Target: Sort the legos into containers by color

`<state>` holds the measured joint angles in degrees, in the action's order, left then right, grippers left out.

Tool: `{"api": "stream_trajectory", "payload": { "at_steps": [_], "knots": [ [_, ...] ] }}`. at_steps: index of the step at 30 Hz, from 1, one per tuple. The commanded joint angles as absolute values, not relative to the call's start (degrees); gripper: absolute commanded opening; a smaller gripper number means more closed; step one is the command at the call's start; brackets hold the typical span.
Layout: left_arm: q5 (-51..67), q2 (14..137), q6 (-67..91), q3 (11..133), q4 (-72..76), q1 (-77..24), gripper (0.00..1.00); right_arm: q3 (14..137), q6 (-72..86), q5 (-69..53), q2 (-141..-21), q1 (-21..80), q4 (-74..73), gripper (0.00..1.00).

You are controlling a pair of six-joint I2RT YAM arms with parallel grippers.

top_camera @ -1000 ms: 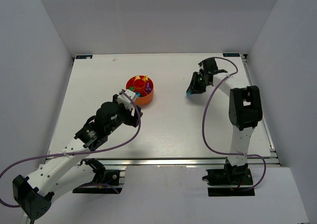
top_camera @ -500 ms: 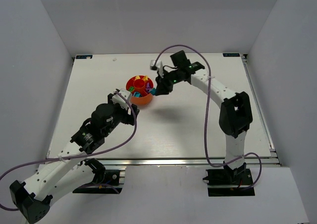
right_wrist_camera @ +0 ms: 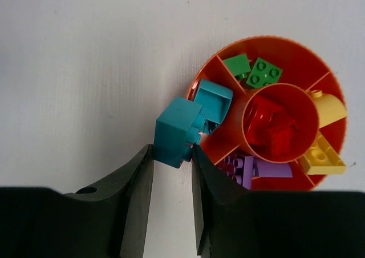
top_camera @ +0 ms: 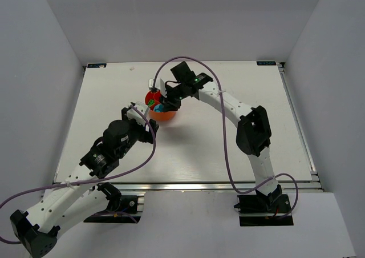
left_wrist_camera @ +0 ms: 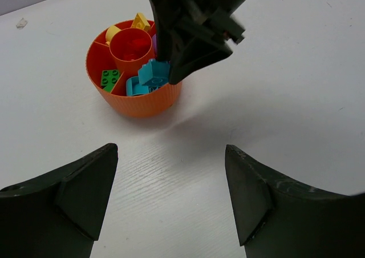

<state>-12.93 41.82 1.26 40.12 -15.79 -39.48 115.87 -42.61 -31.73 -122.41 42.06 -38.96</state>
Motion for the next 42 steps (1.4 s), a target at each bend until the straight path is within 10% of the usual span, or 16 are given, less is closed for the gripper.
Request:
{"api": "stream_trajectory", "payload": {
  "at_steps": [1,17,23,35,42],
  "knots": [
    [-13.8,40.6,0.9,40.3,-14.9,-39.6,0.85,118.6,-41.8,-27.3,-124.3,42.6,-38.1,0.0],
    [-13.5,40.3,0.9,40.3,-14.9,-39.6,0.85,118.3,-40.3,-22.8,-126.1,42.8,-34.4,0.0],
    [-13.6,40.3,0.9,40.3,-14.9,-39.6,0.85,117.2,-39.9,-22.2,-126.5,43.0,-33.5,0.5],
    [-12.2,41.2,1.1,40.2,-14.7,-39.6,0.87,114.6,-32.3,-20.3,-119.4,41.2,-33.9,0.63],
    [3.1,49.4,0.7,42.7,-16.1,-39.6,0.98,85.3,-8.8,-11.9,-92.5,29.3,-16.9,0.89]
  ]
}}
